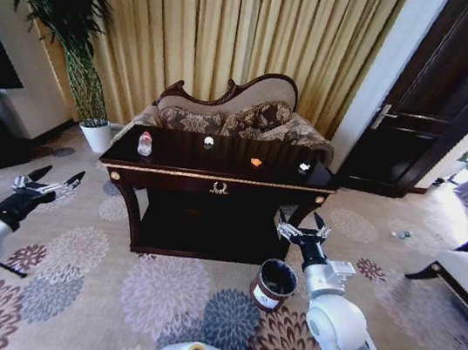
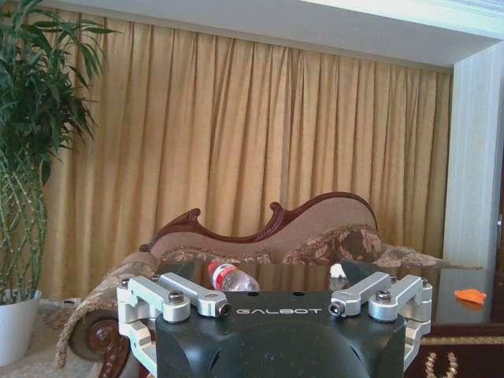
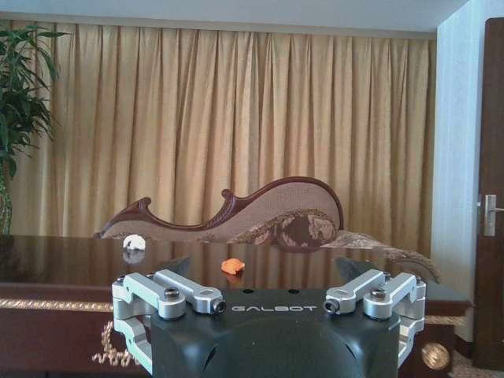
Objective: Move to the front of the table and place the trash on the table into the trash bin.
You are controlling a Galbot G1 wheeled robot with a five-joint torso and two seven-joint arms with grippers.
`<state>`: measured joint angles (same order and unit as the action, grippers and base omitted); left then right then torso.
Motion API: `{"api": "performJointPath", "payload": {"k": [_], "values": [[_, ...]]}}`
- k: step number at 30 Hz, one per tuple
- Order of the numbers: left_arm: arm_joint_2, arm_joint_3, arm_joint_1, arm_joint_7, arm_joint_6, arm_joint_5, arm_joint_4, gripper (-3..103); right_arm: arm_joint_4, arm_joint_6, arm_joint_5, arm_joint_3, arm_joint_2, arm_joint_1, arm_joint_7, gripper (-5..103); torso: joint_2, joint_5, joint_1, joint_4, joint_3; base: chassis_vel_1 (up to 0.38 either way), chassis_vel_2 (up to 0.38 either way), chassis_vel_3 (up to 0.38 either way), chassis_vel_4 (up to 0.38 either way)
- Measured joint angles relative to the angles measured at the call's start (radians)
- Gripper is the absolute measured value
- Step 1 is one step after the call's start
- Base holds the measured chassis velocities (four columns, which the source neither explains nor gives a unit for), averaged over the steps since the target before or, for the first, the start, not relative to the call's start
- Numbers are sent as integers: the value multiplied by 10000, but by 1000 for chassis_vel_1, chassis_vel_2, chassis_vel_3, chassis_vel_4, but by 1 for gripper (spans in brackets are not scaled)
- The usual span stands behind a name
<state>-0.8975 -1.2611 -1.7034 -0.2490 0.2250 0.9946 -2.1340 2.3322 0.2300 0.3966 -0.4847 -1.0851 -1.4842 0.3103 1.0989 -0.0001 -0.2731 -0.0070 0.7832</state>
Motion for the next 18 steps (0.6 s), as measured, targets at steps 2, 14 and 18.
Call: {"api": "performJointPath", "payload": {"k": [2, 14, 18], "values": [[0, -7, 6, 9, 6, 0, -19, 100, 123, 71, 92, -7, 33, 8, 41, 100, 0, 1, 0, -1, 0, -191, 186, 191, -158], [-39, 59, 49, 29, 22, -38, -31, 100, 62, 90, 81, 100, 25, 106, 12, 100, 0, 1, 0, 0, 0, -173, 169, 180, -165], [-39, 96, 83, 31, 22, -75, 29, 100, 1, 90, 70, 147, 11, 158, -13, 100, 0, 1, 0, 2, 1, -159, 186, 174, -168]]}}
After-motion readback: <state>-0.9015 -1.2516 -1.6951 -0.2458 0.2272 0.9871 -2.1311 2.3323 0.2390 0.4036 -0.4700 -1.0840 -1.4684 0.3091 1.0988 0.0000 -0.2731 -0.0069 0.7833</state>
